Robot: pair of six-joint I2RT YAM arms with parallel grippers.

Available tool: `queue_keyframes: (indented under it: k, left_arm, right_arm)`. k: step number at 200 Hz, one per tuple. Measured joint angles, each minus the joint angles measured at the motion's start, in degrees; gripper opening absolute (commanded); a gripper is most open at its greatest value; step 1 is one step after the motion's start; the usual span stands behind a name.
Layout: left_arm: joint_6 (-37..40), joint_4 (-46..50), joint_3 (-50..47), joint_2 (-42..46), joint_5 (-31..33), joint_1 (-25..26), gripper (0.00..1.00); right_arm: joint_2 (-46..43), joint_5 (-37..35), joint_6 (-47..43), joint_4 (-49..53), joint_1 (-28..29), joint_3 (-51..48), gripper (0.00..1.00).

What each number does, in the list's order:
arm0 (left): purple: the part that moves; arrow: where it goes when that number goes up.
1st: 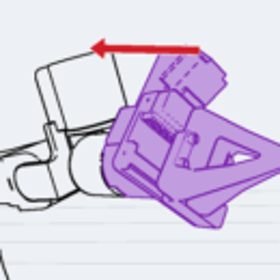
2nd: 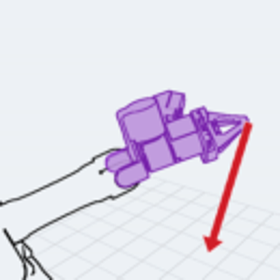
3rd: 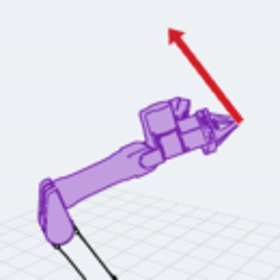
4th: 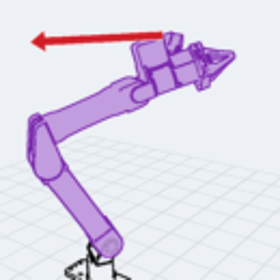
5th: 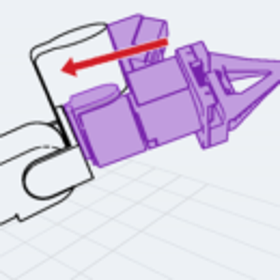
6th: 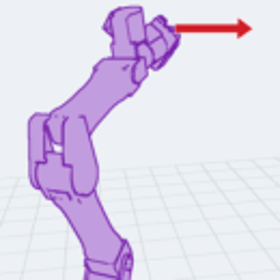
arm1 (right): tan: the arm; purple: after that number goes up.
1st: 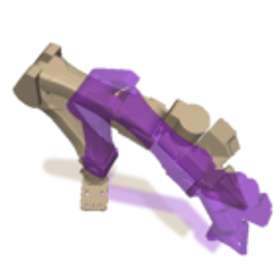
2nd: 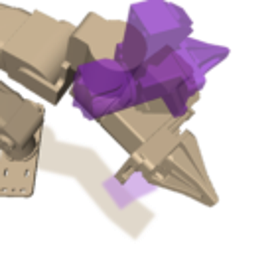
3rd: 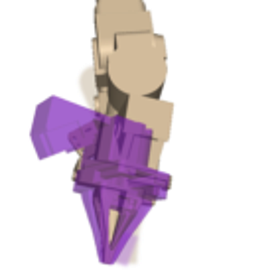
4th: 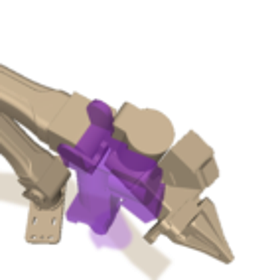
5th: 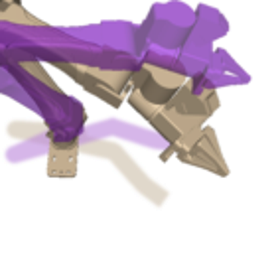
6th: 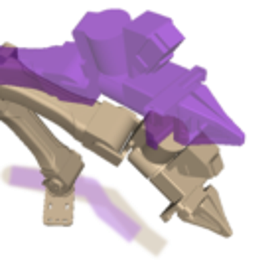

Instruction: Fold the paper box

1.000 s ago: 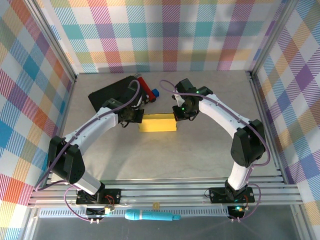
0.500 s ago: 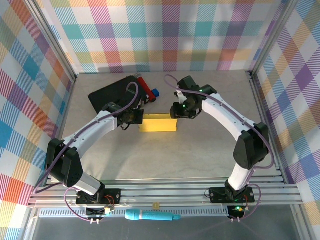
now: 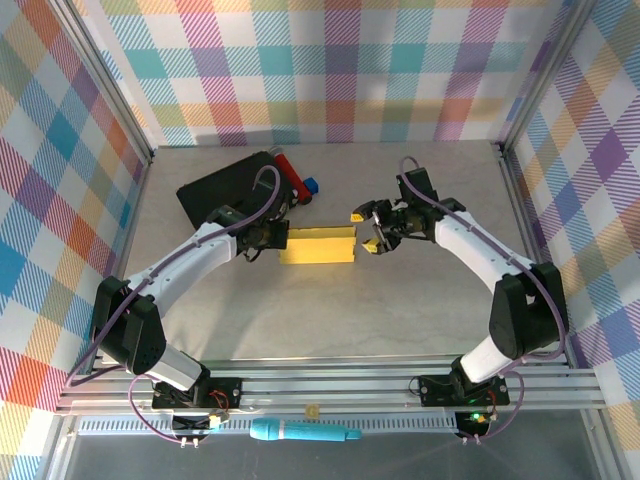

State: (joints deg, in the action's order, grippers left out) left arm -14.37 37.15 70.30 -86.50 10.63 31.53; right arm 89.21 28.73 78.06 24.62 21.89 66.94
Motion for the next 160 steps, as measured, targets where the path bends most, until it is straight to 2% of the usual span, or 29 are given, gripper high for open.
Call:
queue_keyframes:
  k: [23,55,102,160]
  left_arm:
    - [-0.2,0.0,0.0,0.0,0.2,0.2,0.00]
    - [-0.2,0.0,0.0,0.0,0.2,0.2,0.00]
    - [-0.2,0.1,0.0,0.0,0.2,0.2,0.00]
    - [-0.6,0.1,0.0,0.0,0.2,0.2,0.00]
  right_arm:
    - [-0.1,2.5,6.8,-5.1,0.0,-1.9,0.71]
    - [-0.1,4.9,12.9,-11.0,0.0,-5.9,0.70]
    - [0.8,5.8,15.8,-14.5,-0.4,-7.3,0.52]
    - [1.1,6.0,15.4,-15.6,-1.0,-8.2,0.42]
